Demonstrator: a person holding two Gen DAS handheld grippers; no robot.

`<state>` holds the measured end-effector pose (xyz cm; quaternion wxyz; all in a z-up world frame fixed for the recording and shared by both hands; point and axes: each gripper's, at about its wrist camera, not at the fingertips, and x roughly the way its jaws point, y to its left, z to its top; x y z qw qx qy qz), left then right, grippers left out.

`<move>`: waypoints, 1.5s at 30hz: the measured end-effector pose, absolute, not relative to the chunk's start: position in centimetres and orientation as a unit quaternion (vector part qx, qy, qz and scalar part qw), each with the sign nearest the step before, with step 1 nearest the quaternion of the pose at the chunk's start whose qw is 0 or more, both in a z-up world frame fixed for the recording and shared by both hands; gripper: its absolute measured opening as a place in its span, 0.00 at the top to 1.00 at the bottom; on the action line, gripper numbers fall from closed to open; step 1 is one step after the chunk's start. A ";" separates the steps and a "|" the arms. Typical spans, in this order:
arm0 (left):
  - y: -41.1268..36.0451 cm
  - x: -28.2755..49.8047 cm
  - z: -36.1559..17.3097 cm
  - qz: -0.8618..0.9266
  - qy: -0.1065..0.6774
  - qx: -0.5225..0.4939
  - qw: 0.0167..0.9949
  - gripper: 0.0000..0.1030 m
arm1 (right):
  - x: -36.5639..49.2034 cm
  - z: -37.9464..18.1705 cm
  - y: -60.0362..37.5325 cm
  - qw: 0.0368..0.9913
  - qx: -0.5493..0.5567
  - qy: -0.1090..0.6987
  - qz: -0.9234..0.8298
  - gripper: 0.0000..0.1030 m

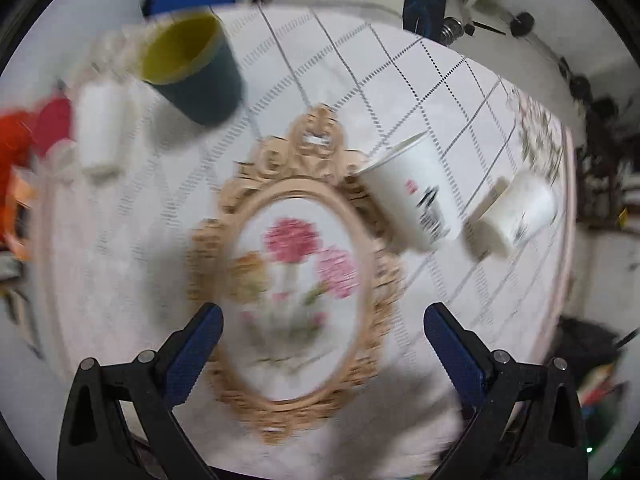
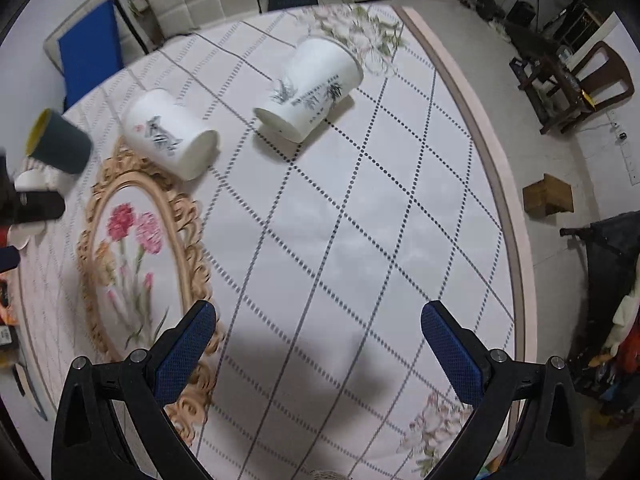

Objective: Flip cup upside down
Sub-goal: 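Move the left gripper toward the white calligraphy cup lying on its side, then grasp the calligraphy cup with the left gripper and lift it rim up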

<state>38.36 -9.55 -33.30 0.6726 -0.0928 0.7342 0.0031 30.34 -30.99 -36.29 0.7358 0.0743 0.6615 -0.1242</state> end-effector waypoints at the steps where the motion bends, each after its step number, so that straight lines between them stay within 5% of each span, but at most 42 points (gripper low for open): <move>1: -9.9 39.5 -34.3 0.001 0.745 -0.127 0.655 0.03 | 30.9 -36.8 -31.3 0.733 0.075 0.664 -0.126 0.00; 7: -12.2 43.4 -37.3 -0.017 0.764 -0.213 0.609 0.03 | 33.7 -39.5 -33.7 0.703 0.095 0.692 -0.137 0.00; 21: -16.5 47.9 -42.2 -0.018 0.780 -0.143 0.609 0.04 | 37.6 -41.3 -35.8 0.682 0.094 0.712 -0.140 0.00; 24: -17.0 48.1 -42.7 -0.021 0.779 -0.109 0.617 0.33 | 37.7 -41.5 -35.9 0.678 0.097 0.715 -0.141 0.00; 45: -16.9 41.8 -36.3 -0.093 0.717 0.079 0.686 0.36 | 34.2 -39.7 -32.1 0.687 0.089 0.711 -0.118 0.00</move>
